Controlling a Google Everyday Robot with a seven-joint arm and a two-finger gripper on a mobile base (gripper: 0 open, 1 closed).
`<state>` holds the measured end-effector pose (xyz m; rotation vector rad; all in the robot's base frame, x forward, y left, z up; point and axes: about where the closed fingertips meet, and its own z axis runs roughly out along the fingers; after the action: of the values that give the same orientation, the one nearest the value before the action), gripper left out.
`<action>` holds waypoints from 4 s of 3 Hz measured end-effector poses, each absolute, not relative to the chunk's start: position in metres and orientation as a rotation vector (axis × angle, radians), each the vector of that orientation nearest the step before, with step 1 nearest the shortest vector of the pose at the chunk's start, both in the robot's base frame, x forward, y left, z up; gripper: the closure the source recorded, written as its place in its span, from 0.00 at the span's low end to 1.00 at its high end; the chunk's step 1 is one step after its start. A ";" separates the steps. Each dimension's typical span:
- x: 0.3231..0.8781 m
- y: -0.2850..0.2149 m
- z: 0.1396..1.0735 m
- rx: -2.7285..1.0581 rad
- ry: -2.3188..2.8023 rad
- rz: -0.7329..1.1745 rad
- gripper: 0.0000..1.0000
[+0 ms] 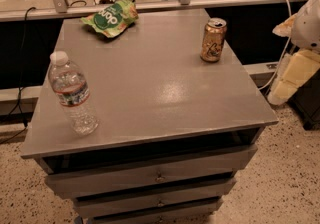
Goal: Move orange can near water bottle
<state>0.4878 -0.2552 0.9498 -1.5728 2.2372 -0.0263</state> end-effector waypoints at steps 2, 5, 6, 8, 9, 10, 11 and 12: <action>0.573 -0.287 0.918 -1.364 2.146 0.070 0.00; 0.682 -0.233 0.900 -1.120 1.900 0.406 0.00; 0.704 -0.209 0.894 -1.088 1.812 0.494 0.00; 0.720 -0.176 0.897 -1.024 1.698 0.615 0.50; 0.717 -0.171 0.911 -1.025 1.642 0.633 0.72; 0.706 -0.171 0.960 -1.066 1.556 0.605 0.96; 0.706 -0.170 0.962 -1.068 1.552 0.605 1.00; 0.706 -0.169 0.962 -1.068 1.552 0.605 1.00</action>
Offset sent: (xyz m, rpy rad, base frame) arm 0.1456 -0.0464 -0.0452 0.3331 -0.1964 -0.1087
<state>0.7062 -0.1695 0.9621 -1.0678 1.5518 0.6050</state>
